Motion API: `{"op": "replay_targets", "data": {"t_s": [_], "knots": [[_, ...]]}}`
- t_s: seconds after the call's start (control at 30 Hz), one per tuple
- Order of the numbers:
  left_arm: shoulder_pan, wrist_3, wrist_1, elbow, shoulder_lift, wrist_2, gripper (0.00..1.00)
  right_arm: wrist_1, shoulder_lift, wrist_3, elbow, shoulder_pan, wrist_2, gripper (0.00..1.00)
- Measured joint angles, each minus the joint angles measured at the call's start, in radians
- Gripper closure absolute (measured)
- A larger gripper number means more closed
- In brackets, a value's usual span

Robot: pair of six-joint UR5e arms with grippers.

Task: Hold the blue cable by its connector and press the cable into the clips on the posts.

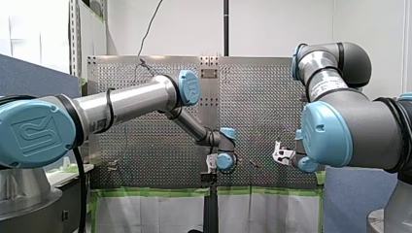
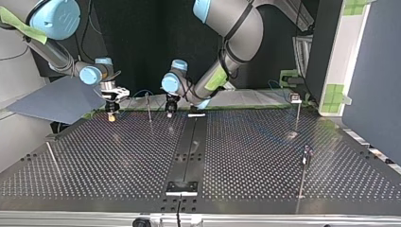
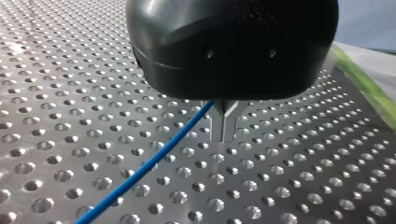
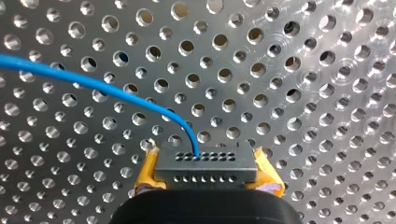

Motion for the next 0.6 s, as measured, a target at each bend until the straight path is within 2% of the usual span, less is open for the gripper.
{"op": "replay_targets", "data": {"t_s": [0.03, 0.07, 0.1, 0.13, 0.2, 0.23, 0.27, 0.43, 0.6], "knots": [[0.000, 0.007, 0.004, -0.004, 0.001, 0.000, 1.00, 0.001, 0.000, 0.000, 0.000, 0.000, 0.000, 1.00], [-0.001, 0.016, 0.010, -0.009, 0.002, -0.001, 0.75, 0.002, 0.001, 0.000, 0.000, 0.001, 0.000, 1.00], [-0.001, 0.023, 0.015, -0.014, 0.003, -0.002, 0.46, 0.003, 0.001, 0.000, 0.000, 0.001, 0.000, 1.00], [-0.001, 0.030, 0.019, -0.019, 0.003, -0.003, 0.46, 0.004, 0.001, 0.000, 0.000, 0.001, 0.000, 1.00], [-0.001, 0.046, 0.026, -0.028, 0.005, -0.007, 0.15, 0.005, 0.002, 0.000, 0.000, 0.002, 0.000, 1.00], [-0.001, 0.053, 0.028, -0.030, 0.005, -0.008, 0.15, 0.006, 0.002, -0.001, 0.000, 0.002, 0.000, 1.00], [-0.001, 0.060, 0.029, -0.033, 0.005, -0.009, 0.00, 0.008, 0.002, -0.001, 0.000, 0.002, 0.000, 1.00], [-0.001, 0.062, 0.015, -0.027, 0.006, -0.005, 0.00, 0.012, 0.003, -0.003, 0.000, 0.002, 0.000, 1.00], [-0.005, 0.067, -0.024, -0.010, 0.007, 0.004, 0.00, 0.021, 0.003, -0.005, 0.000, 0.002, 0.003, 1.00]]}}
